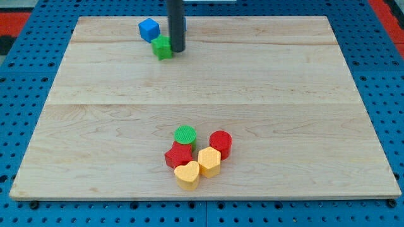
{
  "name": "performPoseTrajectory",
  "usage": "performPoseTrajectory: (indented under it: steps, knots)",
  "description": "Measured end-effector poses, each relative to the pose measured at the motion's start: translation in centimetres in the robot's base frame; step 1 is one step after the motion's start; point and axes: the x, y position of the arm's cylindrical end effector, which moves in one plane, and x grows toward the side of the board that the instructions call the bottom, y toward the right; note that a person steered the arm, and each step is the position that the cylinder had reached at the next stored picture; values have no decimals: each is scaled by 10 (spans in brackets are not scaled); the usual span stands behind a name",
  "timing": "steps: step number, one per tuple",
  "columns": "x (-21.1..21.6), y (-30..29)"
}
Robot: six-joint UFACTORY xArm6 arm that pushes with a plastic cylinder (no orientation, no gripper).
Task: Move the green star to the top left of the board
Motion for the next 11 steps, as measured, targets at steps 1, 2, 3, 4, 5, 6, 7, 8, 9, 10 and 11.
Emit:
performPoseTrajectory:
  steps: [1,2,3,4,5,6,7,8,9,10,11]
  knots:
    - [-4,-61]
    - [-6,-89]
    - [11,-88]
    - [20,-96]
    - [-1,-121]
    - [-23,-126]
    - [-4,-126]
    - [5,-139]
    - [-14,-155]
    - [-42,-155]
    - [-43,-155]
